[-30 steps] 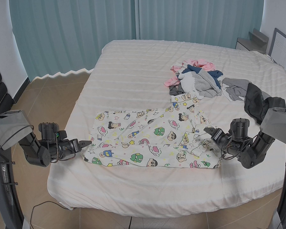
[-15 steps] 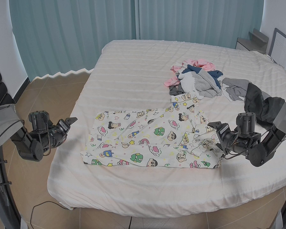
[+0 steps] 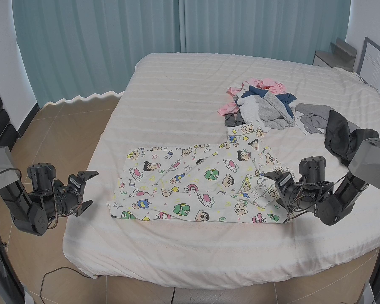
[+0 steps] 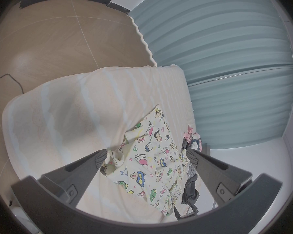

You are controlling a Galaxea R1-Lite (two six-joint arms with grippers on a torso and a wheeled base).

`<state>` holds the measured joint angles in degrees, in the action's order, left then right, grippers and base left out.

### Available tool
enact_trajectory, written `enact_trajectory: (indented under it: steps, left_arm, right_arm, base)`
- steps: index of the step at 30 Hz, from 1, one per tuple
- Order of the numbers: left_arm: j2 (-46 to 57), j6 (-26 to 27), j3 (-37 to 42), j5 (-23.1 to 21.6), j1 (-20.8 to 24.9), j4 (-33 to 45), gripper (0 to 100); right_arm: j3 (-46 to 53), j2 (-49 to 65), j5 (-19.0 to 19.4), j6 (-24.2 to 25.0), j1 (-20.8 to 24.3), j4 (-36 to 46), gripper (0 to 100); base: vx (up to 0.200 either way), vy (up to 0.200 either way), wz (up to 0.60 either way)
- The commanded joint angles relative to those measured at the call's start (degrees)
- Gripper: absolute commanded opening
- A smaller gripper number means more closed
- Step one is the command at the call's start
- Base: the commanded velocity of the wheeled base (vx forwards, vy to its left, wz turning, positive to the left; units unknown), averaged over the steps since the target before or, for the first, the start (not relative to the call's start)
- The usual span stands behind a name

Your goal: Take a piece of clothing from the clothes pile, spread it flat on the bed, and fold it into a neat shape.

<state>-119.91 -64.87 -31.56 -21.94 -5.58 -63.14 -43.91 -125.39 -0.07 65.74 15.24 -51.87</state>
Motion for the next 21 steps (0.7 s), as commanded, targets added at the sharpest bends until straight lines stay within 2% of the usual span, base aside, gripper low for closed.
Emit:
enact_trajectory:
  steps: [1, 8, 12, 21]
  left_arm:
    - [-2.1, 0.2, 4.0, -0.4, 0.0, -5.7, 100]
    - [-5.3, 1.4, 8.7, -0.2, 0.4, -17.7, 100]
    - [-7.0, 3.5, 10.5, 0.1, 1.2, -21.1, 100]
    - [-7.6, 3.9, 11.1, 0.1, 1.4, -22.1, 100]
  right_arm:
    - [-0.9, -3.7, -0.3, 0.1, 0.5, -0.1, 100]
    - [-1.1, -5.4, -0.2, 0.0, 0.6, -0.2, 100]
    - [-1.4, -6.1, -0.3, 0.1, 0.6, -0.2, 100]
    - [-2.5, -6.8, -0.3, 0.1, 0.7, -0.2, 100]
  base:
    - [0.0, 0.0, 0.0]
    - [0.0, 0.0, 0.0]
    - [0.0, 0.0, 0.0]
    - [0.0, 0.0, 0.0]
